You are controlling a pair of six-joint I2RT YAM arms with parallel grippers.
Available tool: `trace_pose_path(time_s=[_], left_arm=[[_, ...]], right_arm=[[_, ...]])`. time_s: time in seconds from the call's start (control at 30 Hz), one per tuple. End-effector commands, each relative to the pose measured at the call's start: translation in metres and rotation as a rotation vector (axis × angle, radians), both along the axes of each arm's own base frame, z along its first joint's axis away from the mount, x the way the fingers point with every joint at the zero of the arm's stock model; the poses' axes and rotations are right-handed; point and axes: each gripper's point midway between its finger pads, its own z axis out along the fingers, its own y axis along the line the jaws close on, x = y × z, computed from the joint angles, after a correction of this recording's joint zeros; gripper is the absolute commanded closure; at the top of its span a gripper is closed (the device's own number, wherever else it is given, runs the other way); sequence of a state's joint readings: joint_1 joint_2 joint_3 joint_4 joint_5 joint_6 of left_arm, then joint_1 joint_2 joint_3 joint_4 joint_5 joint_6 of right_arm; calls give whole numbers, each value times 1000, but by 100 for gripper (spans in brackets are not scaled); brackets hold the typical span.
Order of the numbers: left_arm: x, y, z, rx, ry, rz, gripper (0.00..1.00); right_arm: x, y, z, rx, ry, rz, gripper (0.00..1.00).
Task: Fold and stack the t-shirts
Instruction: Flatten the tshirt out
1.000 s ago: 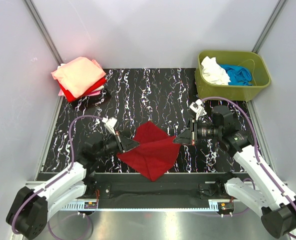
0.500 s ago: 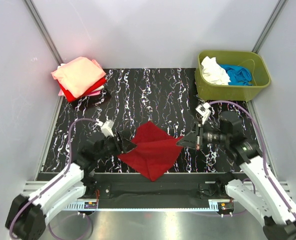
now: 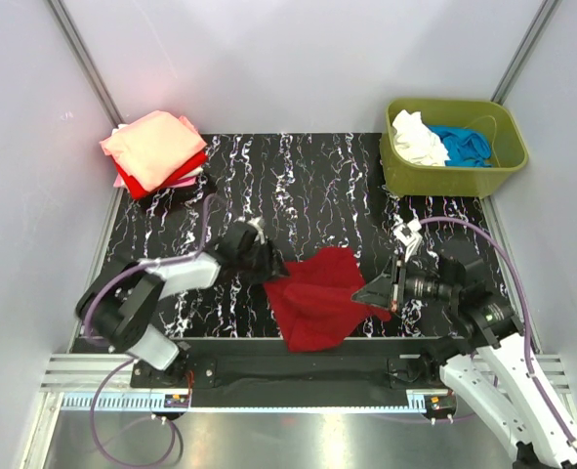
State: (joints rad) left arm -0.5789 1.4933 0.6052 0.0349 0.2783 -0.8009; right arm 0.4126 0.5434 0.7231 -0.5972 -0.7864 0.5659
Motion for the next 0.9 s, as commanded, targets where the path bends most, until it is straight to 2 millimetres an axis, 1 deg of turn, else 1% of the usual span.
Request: trace_pose_path(time_s=[0.0,0.03,0.07,0.1,0.13,0.17,0.2,0.23,0.27,0.3,0.33,0.37,0.4,0.43,0.47,0.5,0.53,0.57,0.6,0.63,0.67,0.7,0.73,0.77,0.8,0.83,0.87], left_arm=[[-11,28,-50,282,108,1,44],[-1,22,-48,286,100,-1,44],[1,23,-52,318,117,-11,45],[3,26,-65,363,141,-15,46],[23,18,-58,369,113,-10,45],[30,19,-60,405,117,-16,46],[27,27,-76,470,180,-27,46],[51,14,-64,452,149,-26,46],[59,20,-66,467,171,-18,47],[66,21,-73,469,197,-16,48],[97,17,-60,438,160,16,48],[106,21,-58,449,172,16,48],[117,24,-65,461,190,21,49],[155,24,-46,428,137,57,49],[164,29,-44,438,158,56,50],[172,31,-57,440,194,53,51],[212,32,-34,403,130,91,51],[219,38,-32,412,150,97,51],[228,42,-44,413,174,103,51],[262,47,-20,374,110,144,52],[268,50,-17,367,122,149,53],[275,51,-25,340,140,147,53],[295,57,-9,303,96,169,54],[301,59,-10,291,90,171,54],[305,57,-6,265,77,161,54],[310,61,-1,254,56,158,53],[312,61,2,248,42,155,53]], right_arm=[[8,0,8,-4,-28,-25,100],[15,-1,5,-22,-33,-52,100],[19,-1,4,-30,-29,-64,100],[24,0,6,-28,-44,-73,100],[30,1,5,-31,-51,-89,100],[38,2,3,-41,-45,-99,100],[45,4,9,-36,-69,-109,100],[53,5,11,-43,-92,-117,100],[64,9,7,-62,-77,-122,100],[73,12,17,-58,-115,-125,100],[81,13,18,-71,-137,-122,100],[96,19,22,-82,-139,-121,100],[106,23,27,-79,-165,-115,100],[114,27,29,-86,-192,-98,100],[130,35,30,-93,-192,-86,100],[140,41,36,-81,-226,-74,100],[147,47,38,-80,-254,-41,100],[161,56,39,-79,-254,-14,100],[166,62,41,-67,-262,22,100],[157,70,43,-34,-268,123,100],[160,78,35,-17,-237,179,100],[155,81,29,-9,-196,224,100],[150,82,18,-21,-171,269,100],[143,83,-4,-40,-98,294,100],[132,83,-19,-60,-40,314,99],[122,86,-36,-103,-9,314,95],[112,81,-65,-152,61,304,86]])
